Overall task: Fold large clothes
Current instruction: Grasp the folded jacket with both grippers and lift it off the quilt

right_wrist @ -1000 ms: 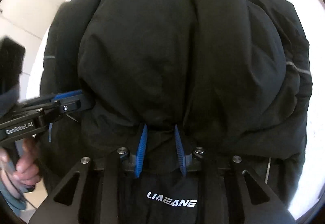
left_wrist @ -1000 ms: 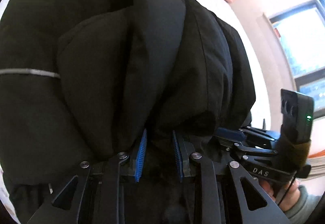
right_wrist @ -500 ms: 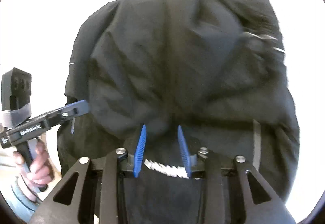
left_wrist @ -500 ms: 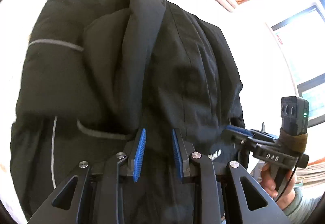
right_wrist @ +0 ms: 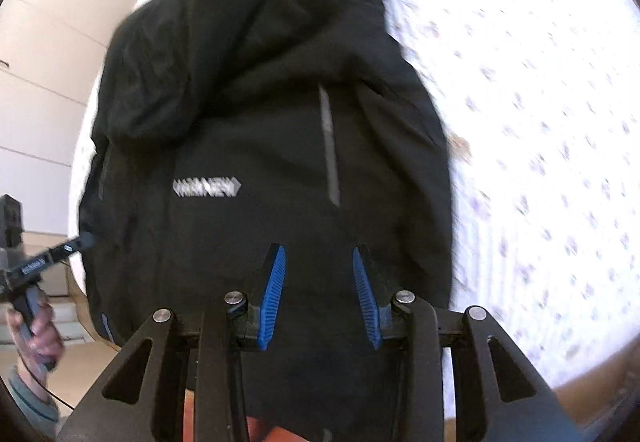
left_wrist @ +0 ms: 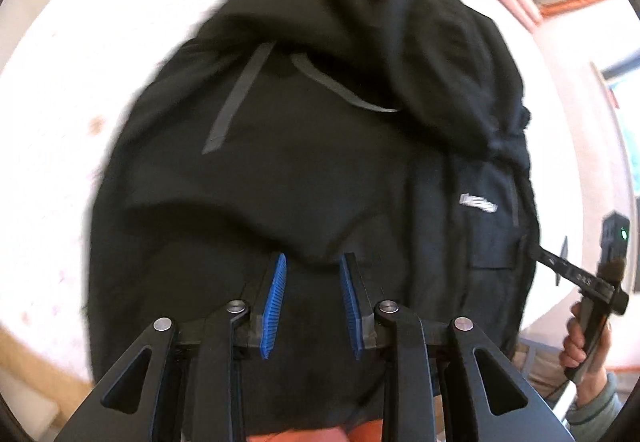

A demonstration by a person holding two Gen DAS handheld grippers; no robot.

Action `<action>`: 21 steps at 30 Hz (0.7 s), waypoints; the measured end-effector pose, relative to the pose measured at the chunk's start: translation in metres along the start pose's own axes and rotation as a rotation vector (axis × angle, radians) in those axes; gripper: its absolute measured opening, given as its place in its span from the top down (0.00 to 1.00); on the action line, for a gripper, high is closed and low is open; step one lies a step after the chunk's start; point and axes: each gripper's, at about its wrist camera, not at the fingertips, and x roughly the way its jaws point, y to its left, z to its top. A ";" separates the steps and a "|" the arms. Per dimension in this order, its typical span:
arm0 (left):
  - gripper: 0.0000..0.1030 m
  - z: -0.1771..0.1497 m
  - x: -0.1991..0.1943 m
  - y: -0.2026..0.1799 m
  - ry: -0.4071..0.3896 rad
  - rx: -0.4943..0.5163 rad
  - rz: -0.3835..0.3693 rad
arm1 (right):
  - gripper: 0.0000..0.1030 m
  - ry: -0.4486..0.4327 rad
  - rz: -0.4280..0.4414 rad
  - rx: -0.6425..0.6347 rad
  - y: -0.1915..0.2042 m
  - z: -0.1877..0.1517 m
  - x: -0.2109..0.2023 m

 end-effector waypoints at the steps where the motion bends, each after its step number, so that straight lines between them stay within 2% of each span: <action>1: 0.54 -0.004 -0.004 0.007 -0.005 -0.026 0.020 | 0.62 0.011 -0.010 0.003 -0.006 -0.006 -0.001; 3: 0.38 -0.010 -0.016 0.026 -0.035 -0.099 0.052 | 0.62 0.030 -0.014 0.018 -0.021 -0.017 -0.006; 4: 0.36 -0.012 -0.021 0.036 -0.050 -0.132 0.066 | 0.59 0.039 -0.020 0.023 -0.027 -0.023 -0.008; 5: 0.35 -0.015 -0.030 0.053 -0.067 -0.177 0.079 | 0.55 0.043 -0.027 0.024 -0.033 -0.028 -0.011; 7: 0.35 -0.019 -0.038 0.077 -0.081 -0.240 0.097 | 0.53 0.046 -0.036 0.036 -0.043 -0.037 -0.013; 11: 0.35 -0.026 -0.039 0.123 -0.093 -0.331 0.155 | 0.53 0.065 -0.016 0.088 -0.065 -0.049 -0.012; 13: 0.35 -0.027 -0.034 0.141 -0.088 -0.366 0.109 | 0.53 0.068 0.007 0.127 -0.075 -0.051 -0.013; 18: 0.35 -0.035 0.006 0.169 0.002 -0.414 -0.150 | 0.52 0.053 -0.015 0.140 -0.087 -0.051 -0.017; 21: 0.35 -0.044 0.027 0.160 0.040 -0.368 -0.210 | 0.49 0.074 -0.022 0.139 -0.096 -0.056 -0.014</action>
